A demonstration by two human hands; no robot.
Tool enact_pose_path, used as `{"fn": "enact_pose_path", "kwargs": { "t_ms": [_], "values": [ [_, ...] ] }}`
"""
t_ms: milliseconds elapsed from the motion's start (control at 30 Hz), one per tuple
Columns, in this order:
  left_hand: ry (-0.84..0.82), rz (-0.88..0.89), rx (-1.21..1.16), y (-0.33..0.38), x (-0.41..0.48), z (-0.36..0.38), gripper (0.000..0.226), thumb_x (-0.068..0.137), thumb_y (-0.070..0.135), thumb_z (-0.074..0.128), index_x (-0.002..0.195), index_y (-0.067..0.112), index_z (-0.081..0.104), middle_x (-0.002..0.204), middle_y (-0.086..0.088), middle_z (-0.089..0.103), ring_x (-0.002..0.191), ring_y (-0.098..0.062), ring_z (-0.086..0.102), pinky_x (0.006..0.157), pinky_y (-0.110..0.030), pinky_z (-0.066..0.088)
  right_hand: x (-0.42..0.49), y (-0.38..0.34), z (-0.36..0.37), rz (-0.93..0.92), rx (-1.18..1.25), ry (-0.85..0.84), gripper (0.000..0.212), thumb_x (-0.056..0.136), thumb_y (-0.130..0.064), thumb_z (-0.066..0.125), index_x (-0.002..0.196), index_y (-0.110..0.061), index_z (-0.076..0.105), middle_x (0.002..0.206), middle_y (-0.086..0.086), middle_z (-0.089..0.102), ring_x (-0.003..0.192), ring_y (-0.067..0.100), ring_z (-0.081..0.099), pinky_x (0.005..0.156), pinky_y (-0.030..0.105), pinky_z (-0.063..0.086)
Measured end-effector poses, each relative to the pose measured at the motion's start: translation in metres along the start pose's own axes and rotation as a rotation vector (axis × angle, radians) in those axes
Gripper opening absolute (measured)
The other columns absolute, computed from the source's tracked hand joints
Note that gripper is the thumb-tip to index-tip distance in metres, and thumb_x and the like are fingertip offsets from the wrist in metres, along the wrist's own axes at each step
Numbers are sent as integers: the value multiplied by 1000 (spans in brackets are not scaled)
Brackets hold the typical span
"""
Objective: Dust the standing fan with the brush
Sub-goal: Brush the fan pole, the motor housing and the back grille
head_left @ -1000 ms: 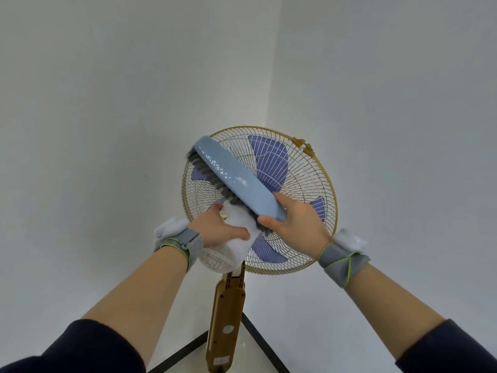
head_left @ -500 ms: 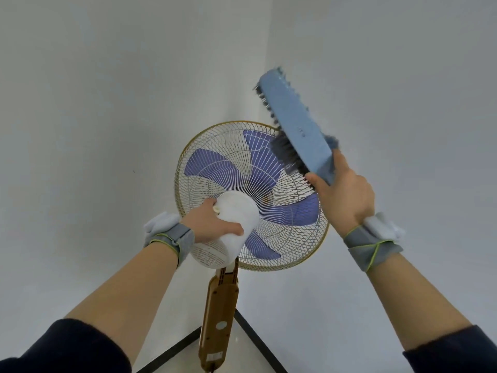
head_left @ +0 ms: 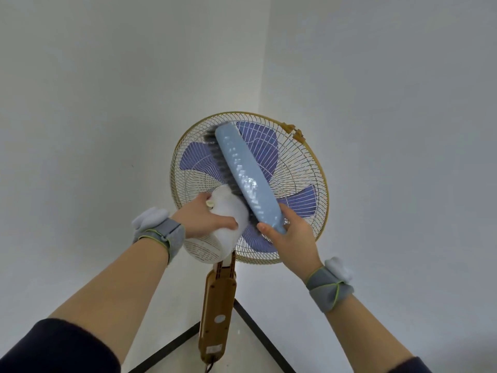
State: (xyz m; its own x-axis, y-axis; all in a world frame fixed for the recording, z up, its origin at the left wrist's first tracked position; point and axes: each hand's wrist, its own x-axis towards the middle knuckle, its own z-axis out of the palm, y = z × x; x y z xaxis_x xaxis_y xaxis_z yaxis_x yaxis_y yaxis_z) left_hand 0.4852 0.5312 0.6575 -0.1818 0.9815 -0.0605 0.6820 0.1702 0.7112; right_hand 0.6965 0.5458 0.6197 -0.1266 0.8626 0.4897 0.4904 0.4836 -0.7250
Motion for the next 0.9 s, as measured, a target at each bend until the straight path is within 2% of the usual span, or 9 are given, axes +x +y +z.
{"fn": "enact_pose_path", "kwargs": {
  "t_ms": [133, 300, 467, 533, 633, 733, 800, 900],
  "values": [
    [-4, 0, -1, 1, 1, 0, 100, 67, 53, 79, 147, 24, 28, 123, -1, 52, 103, -26, 55, 81, -34, 44, 3, 10, -19, 70, -62, 92, 53, 76, -35, 76, 122, -19, 57, 93, -6, 64, 75, 20, 65, 69, 35, 53],
    [-26, 21, 13, 6, 1, 3, 97, 71, 52, 78, 148, 23, 26, 120, 0, 46, 105, -25, 52, 83, -35, 43, 5, 11, -51, 104, -76, 242, 52, 76, -37, 76, 119, -15, 57, 78, 4, 64, 61, 17, 54, 51, 22, 36],
    [-24, 24, 18, 7, 2, 4, 96, 70, 51, 78, 147, 22, 28, 120, 0, 46, 105, -25, 51, 82, -35, 42, 5, 6, -71, 180, -48, 437, 50, 78, -42, 72, 116, -15, 55, 67, 7, 65, 67, 29, 62, 63, 34, 49],
    [-26, 20, 16, 6, 2, 4, 96, 70, 52, 78, 146, 22, 28, 120, 0, 46, 104, -25, 51, 82, -35, 42, 2, 2, -70, 190, 11, 474, 45, 80, -43, 70, 113, -17, 53, 61, 6, 64, 60, 29, 62, 62, 39, 52],
    [-20, 19, 16, 4, 1, 2, 94, 72, 50, 78, 146, 21, 29, 120, -1, 46, 102, -24, 49, 81, -33, 40, -7, -5, -58, 145, 162, 403, 38, 81, -43, 70, 105, -19, 51, 52, 5, 59, 45, 22, 52, 50, 37, 48],
    [-20, -4, 23, 2, 1, 0, 101, 67, 55, 78, 148, 23, 26, 132, -4, 49, 108, -26, 52, 84, -35, 43, -16, -9, -32, 123, 267, 268, 37, 80, -36, 73, 103, -13, 55, 53, -1, 58, 41, 9, 48, 44, 24, 40],
    [-23, -10, 21, 1, 2, -1, 105, 64, 58, 79, 148, 24, 27, 134, -4, 51, 111, -28, 54, 88, -37, 46, -21, -9, -10, 134, 242, 219, 42, 76, -36, 77, 103, -11, 56, 68, -1, 67, 48, 5, 57, 45, 20, 44],
    [-12, -9, 20, 1, 1, -1, 104, 63, 57, 80, 147, 24, 28, 132, -4, 53, 111, -28, 56, 91, -37, 47, -23, 0, 19, 176, 159, 188, 53, 69, -47, 78, 105, -18, 53, 88, 1, 68, 69, 14, 68, 57, 31, 57]
  ]
}}
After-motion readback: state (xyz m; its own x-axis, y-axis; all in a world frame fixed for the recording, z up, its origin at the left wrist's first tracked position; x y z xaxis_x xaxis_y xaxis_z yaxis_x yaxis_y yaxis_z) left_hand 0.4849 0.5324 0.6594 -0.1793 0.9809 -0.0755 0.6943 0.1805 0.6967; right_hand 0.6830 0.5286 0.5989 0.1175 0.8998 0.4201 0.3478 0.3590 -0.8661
